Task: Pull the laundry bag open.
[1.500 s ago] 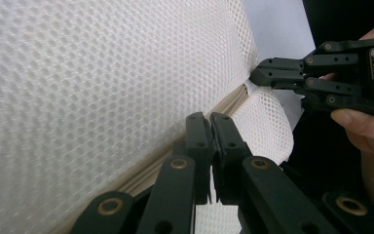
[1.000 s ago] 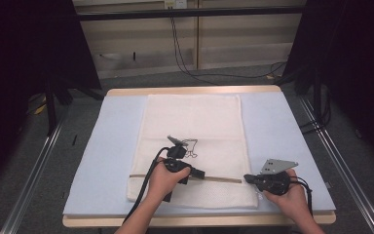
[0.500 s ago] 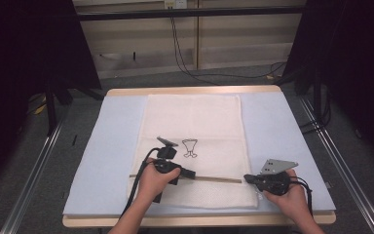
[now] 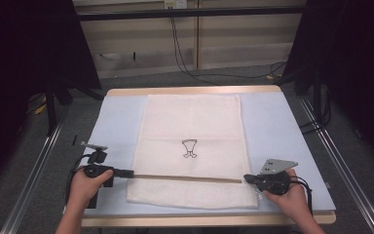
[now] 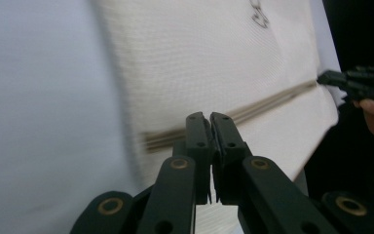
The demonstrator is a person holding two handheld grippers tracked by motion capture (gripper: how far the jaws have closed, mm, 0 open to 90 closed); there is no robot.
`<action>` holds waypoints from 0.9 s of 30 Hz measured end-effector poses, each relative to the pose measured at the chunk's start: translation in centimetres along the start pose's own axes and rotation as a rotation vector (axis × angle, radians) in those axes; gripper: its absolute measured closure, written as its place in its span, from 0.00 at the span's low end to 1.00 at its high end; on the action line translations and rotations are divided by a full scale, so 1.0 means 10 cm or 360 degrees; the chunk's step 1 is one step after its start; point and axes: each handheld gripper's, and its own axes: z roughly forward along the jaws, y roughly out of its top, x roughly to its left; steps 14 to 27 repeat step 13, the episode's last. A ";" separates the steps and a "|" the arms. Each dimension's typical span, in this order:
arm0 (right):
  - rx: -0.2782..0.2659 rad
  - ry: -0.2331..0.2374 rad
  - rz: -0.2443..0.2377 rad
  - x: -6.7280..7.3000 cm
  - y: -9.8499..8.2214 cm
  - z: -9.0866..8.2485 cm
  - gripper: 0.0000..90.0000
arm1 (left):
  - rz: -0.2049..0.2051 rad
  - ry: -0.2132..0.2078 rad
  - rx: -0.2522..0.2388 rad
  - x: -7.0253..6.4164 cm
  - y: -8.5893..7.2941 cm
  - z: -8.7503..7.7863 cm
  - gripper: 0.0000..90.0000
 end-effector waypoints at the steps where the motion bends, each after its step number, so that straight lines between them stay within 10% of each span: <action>1: 0.0000 0.0000 0.0000 0.00 0.00 0.00 1.00 | 0.0000 0.0000 0.0000 0.00 0.00 0.00 0.97; 2: -0.0002 0.0005 0.0000 0.00 0.00 0.00 1.00 | -0.0090 -0.0140 -0.0064 0.13 -0.02 -0.11 0.97; 6: 0.0005 -0.0004 -0.0015 0.01 0.01 0.00 1.00 | 0.0007 -0.0034 -0.0058 0.11 -0.01 -0.14 0.95; 7: 0.0006 -0.0010 -0.0030 0.01 0.01 0.00 1.00 | 0.0007 -0.0034 -0.0058 0.11 -0.01 -0.14 0.87; 8: -0.0009 -0.0015 -0.0027 0.00 0.02 -0.02 0.91 | 0.0110 0.0014 -0.0227 0.07 0.02 -0.17 0.69; 9: -0.0052 -0.0060 0.0008 -0.02 0.03 -0.06 0.67 | 0.0110 0.0014 -0.0227 0.07 0.02 -0.17 0.50; 10: -0.0111 -0.0140 0.0054 -0.07 0.06 -0.10 0.52 | 0.0289 0.0178 -0.0466 0.08 0.03 -0.17 0.44; 11: -0.0111 -0.0140 0.0054 -0.07 0.06 -0.10 0.52 | 0.0289 0.0178 -0.0466 0.08 0.03 -0.17 0.44; 12: -0.0163 -0.0249 0.0082 -0.17 0.07 -0.20 0.47 | 0.0390 0.0429 -0.0505 0.11 0.05 -0.14 0.39; 27: -0.0174 -0.0288 0.0116 -0.21 0.05 -0.23 0.43 | 0.0390 0.0429 -0.0505 0.11 0.05 -0.14 0.34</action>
